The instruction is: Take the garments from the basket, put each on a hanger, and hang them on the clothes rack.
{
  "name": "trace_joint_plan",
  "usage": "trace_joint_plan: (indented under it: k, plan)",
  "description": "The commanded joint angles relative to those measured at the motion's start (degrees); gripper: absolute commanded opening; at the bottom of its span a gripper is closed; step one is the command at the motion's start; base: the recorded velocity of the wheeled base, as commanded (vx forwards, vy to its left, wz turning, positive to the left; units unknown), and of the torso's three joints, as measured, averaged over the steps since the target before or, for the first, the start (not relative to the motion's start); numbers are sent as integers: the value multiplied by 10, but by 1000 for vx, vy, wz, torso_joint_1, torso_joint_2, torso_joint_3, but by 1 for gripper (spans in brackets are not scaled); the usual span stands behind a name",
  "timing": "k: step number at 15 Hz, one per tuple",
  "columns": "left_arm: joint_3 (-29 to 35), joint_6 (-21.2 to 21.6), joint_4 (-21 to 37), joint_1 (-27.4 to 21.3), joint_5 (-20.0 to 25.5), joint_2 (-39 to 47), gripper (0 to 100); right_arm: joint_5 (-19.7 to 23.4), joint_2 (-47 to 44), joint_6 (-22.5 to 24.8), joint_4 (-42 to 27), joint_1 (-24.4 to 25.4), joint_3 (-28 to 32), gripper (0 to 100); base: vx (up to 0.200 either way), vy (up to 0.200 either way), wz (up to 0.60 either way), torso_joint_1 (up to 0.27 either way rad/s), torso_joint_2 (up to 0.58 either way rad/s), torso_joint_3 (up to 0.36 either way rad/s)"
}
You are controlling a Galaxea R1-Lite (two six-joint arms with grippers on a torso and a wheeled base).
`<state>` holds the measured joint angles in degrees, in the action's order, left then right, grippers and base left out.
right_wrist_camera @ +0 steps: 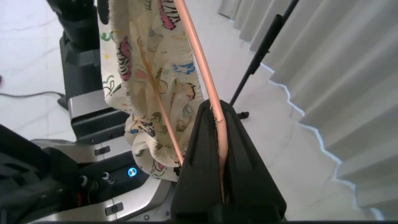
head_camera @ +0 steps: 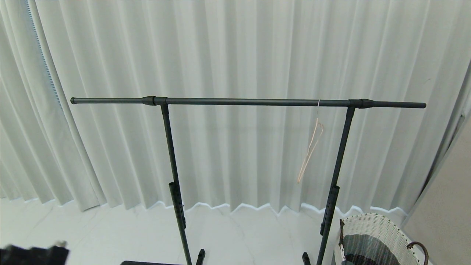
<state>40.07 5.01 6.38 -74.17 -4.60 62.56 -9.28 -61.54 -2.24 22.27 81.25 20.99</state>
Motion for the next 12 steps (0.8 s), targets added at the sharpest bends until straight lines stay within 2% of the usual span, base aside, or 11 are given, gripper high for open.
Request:
trace_joint_plan:
  k: [1,9,10,12]
  plan:
    - [-21,7,0,5,-1,10,100,1,-4,5,0,0,-1,0,0,0,0,0,0,0]
    - [-43,16,0,3,18,16,100,2,-10,17,1,20,1,0,0,0,0,0,0,0]
    - [-47,24,0,3,18,16,0,2,-11,17,1,21,2,0,0,0,0,0,0,0]
    - [-47,27,0,3,18,18,0,2,-11,19,1,21,3,0,0,0,0,0,0,0]
